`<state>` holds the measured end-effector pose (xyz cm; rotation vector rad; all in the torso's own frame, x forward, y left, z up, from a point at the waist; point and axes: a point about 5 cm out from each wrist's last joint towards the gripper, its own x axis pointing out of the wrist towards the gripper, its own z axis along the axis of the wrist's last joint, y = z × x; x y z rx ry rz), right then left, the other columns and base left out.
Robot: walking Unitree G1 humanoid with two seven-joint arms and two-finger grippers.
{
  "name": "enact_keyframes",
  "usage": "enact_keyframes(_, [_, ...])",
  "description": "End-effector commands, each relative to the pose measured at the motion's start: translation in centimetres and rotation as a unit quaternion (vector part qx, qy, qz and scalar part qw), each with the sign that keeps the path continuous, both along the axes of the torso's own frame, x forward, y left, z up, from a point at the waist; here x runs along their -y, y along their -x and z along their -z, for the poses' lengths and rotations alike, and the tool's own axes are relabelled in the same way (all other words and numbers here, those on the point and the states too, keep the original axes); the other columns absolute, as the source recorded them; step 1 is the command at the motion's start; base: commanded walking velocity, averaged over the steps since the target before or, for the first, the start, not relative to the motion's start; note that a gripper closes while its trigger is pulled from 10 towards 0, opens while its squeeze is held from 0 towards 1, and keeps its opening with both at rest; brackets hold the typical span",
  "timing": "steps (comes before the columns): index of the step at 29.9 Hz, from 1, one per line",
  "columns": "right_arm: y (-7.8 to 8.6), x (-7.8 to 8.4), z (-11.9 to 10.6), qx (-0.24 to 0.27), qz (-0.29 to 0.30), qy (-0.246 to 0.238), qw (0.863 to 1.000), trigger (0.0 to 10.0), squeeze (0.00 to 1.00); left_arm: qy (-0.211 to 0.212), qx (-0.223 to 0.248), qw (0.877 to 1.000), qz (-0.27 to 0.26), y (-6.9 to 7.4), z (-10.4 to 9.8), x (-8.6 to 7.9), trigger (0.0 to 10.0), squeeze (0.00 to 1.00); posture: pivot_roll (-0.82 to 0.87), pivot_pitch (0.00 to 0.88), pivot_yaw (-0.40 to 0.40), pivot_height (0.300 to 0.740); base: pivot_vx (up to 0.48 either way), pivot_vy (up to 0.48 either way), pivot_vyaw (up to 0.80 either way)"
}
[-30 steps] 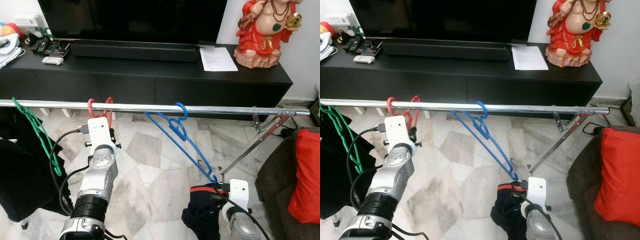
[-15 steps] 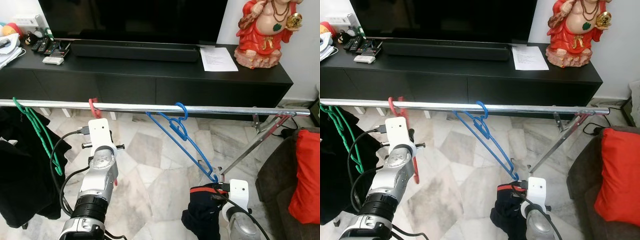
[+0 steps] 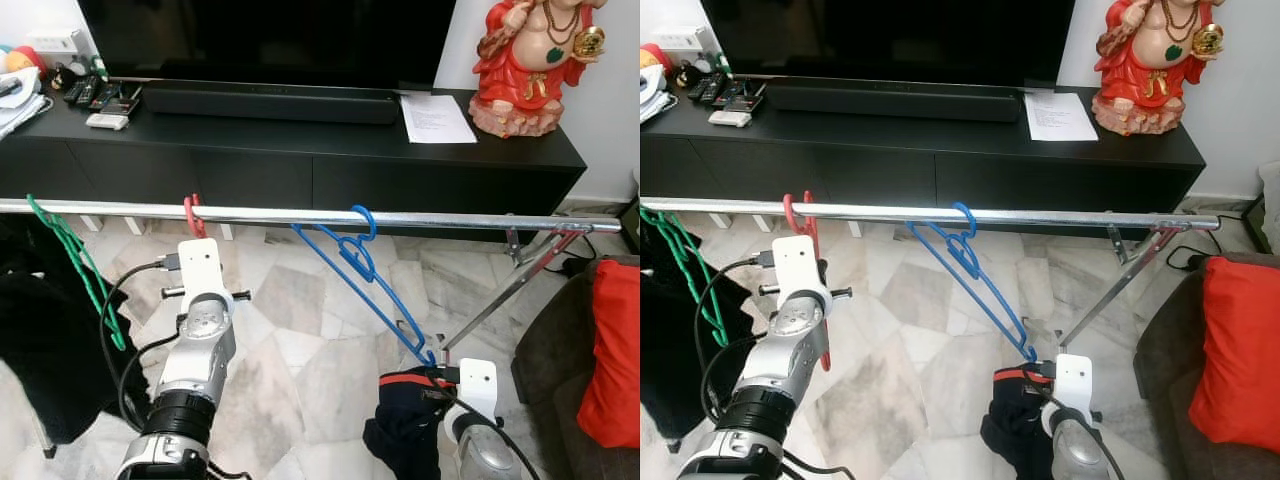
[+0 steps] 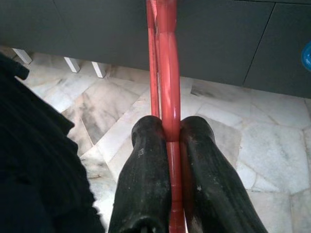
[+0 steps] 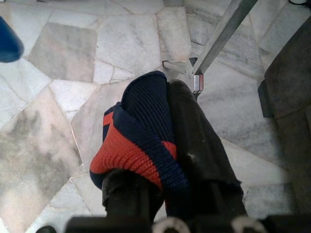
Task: Hang hanger
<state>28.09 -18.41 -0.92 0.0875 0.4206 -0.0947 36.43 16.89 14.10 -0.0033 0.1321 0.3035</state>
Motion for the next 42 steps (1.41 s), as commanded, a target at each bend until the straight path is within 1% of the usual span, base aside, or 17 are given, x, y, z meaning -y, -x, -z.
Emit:
enact_keyframes(1, [0.2,0.0,0.2,-0.004,-0.003,0.001,1.0,10.0,0.0,-0.011,-0.025,1.0,0.009,0.2,0.9,0.1,0.0,0.0,0.01,0.167,-0.032,0.74,0.0,0.0,0.0])
enact_keyframes(2, [0.2,-0.1,0.2,-0.004,-0.003,0.0,1.0,10.0,0.0,-0.016,-0.003,1.0,0.023,0.2,0.4,0.2,0.0,0.0,0.01,0.168,-0.032,0.74,0.0,0.0,0.0])
enact_keyframes(6, [0.2,-0.1,0.2,-0.004,-0.001,0.0,1.0,10.0,0.0,-0.04,0.033,0.998,0.035,0.4,-0.6,0.1,0.0,0.0,0.02,0.167,-0.031,0.74,0.0,0.0,0.0])
enact_keyframes(11, [0.2,-0.1,0.2,-0.003,0.0,-0.001,1.0,10.0,0.0,-0.05,0.066,0.995,0.046,1.0,-1.2,-0.2,0.0,0.0,0.02,0.168,-0.029,0.74,0.0,0.0,0.0])
enact_keyframes(17, [0.3,0.0,0.2,-0.003,0.001,-0.001,1.0,10.0,0.0,-0.084,0.093,0.991,0.051,1.9,-1.6,-0.7,0.0,0.0,0.02,0.17,-0.031,0.74,0.0,0.0,0.0])
enact_keyframes(18, [0.3,0.0,0.2,-0.003,0.0,-0.001,1.0,10.0,0.0,-0.091,0.095,0.99,0.052,2.2,-1.6,-0.9,1.9,0.0,0.02,0.169,-0.03,0.74,0.0,0.0,0.0])
enact_keyframes(19, [0.3,0.0,0.2,-0.003,0.0,-0.001,1.0,10.0,0.0,-0.098,0.101,0.988,0.057,3.1,-1.2,-1.3,7.1,0.0,0.02,0.169,-0.03,0.74,0.0,0.0,0.0])
enact_keyframes(20, [0.3,0.0,0.2,-0.003,0.0,-0.001,1.0,10.0,0.0,-0.1,0.101,0.988,0.059,3.3,-1.1,-1.4,7.1,0.0,0.02,0.169,-0.03,0.74,0.0,0.0,0.0])
enact_keyframes(21, [0.3,0.0,0.2,-0.003,0.0,-0.001,1.0,10.0,0.0,-0.105,0.101,0.987,0.063,3.7,-0.9,-1.5,9.4,0.0,0.02,0.17,-0.03,0.74,0.0,0.0,0.0])
enact_keyframes(22, [0.3,0.0,0.2,-0.003,0.0,-0.001,1.0,10.0,0.0,-0.111,0.102,0.986,0.07,4.0,-0.7,-1.6,10.0,0.0,0.02,0.17,-0.03,0.74,0.0,0.0,0.0])
enact_keyframes(24, [0.3,0.0,0.2,-0.004,-0.001,0.0,1.0,10.0,0.0,-0.134,0.106,0.981,0.094,5.3,-0.1,-1.7,10.0,0.0,0.02,0.169,-0.029,0.74,0.0,0.0,0.0])
enact_keyframes(27, [0.3,0.0,0.3,-0.004,-0.001,0.0,1.0,10.0,0.0,-0.15,0.107,0.977,0.106,6.3,0.3,-1.9,10.0,0.0,0.02,0.167,-0.028,0.74,0.0,0.0,0.0])
enact_keyframes(28, [0.3,0.0,0.3,-0.005,-0.002,0.0,1.0,10.0,0.0,-0.158,0.102,0.976,0.112,7.0,0.7,-1.9,10.0,0.0,0.03,0.165,-0.027,0.74,0.0,0.0,0.0])
enact_keyframes(34, [0.4,-0.2,0.4,-0.008,-0.005,-0.001,1.0,10.0,0.0,-0.163,0.088,0.974,0.128,8.5,2.0,-2.1,10.0,0.0,0.03,0.157,-0.025,0.74,0.0,0.0,0.0])
enact_keyframes(36, [0.5,-0.3,0.5,-0.009,-0.007,-0.001,1.0,10.0,0.0,-0.182,0.058,0.972,0.136,9.1,3.9,-2.5,10.0,0.0,0.03,0.15,-0.024,0.74,0.0,0.0,0.0])
enact_keyframes(39, [0.4,-0.3,0.5,-0.009,-0.008,-0.001,1.0,10.0,0.0,-0.168,0.014,0.976,0.137,9.6,6.1,-3.0,10.0,0.0,0.03,0.146,-0.025,0.74,0.0,0.0,0.0])
enact_keyframes(42, [0.4,-0.2,0.4,-0.008,-0.007,-0.001,1.0,10.0,0.0,-0.147,-0.053,0.974,0.161,10.5,9.2,-3.1,10.0,0.0,0.03,0.144,-0.024,0.74,0.0,0.0,0.0])
